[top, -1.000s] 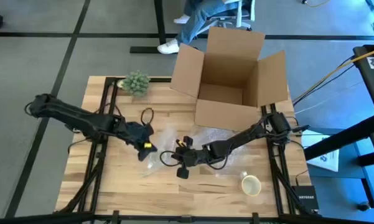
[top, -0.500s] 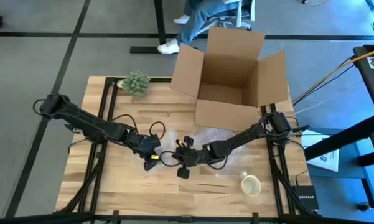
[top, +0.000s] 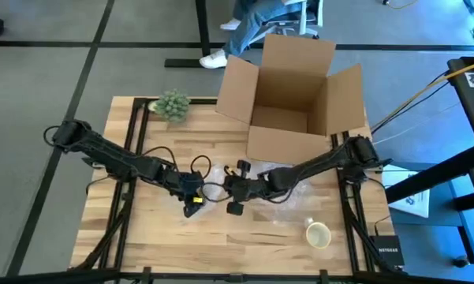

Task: Wrap mug
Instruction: Wrap the red patterned mug with the bubble wrap

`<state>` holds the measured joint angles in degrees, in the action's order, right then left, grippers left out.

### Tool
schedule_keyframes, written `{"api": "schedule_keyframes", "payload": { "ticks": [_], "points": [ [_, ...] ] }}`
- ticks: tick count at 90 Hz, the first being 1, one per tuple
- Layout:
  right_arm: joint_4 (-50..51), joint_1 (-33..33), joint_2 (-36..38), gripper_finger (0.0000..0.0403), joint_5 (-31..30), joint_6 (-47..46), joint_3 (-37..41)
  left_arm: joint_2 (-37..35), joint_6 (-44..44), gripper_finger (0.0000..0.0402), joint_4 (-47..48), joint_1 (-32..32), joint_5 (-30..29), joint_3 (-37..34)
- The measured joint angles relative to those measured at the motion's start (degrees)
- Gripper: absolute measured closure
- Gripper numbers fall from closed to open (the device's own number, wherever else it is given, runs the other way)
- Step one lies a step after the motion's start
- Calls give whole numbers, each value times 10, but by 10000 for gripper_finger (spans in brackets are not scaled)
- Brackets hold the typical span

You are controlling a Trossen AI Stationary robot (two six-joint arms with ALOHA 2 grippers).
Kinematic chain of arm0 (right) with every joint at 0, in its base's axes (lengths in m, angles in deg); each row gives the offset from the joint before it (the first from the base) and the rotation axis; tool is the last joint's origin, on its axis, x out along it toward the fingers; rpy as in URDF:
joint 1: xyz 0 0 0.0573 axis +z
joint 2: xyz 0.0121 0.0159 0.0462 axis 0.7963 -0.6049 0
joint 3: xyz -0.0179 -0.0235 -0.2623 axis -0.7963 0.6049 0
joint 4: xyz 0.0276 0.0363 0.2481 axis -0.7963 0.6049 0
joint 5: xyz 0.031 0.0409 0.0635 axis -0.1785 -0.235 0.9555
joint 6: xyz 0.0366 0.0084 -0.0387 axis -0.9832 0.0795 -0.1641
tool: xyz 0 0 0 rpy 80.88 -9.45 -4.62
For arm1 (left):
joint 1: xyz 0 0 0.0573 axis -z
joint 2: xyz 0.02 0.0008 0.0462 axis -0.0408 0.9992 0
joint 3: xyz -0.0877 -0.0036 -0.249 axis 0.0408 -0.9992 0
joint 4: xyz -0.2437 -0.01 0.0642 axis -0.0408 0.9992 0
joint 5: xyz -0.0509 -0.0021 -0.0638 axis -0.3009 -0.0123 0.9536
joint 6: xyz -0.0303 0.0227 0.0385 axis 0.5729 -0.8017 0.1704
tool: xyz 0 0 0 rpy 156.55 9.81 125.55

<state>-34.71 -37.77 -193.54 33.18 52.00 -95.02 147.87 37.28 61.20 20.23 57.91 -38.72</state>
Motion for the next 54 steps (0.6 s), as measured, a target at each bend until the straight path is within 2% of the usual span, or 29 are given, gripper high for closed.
{"api": "schedule_keyframes", "payload": {
  "ticks": [14, 27, 37, 54],
  "points": [
    [-95, -4, -2, 402, 3, 44, 0, 0, 0, 400, -9, 0, -1, 0],
    [-167, -4, -12, 402, 68, 57, -2, 0, 0, 400, -10, 0, -1, -1],
    [-169, -4, -25, 402, 76, 55, -2, 0, 0, 400, -11, 0, -4, -1],
    [-119, -4, -57, 402, 90, 60, -68, 0, 0, 400, -13, -5, -7, -1]
  ]
}}
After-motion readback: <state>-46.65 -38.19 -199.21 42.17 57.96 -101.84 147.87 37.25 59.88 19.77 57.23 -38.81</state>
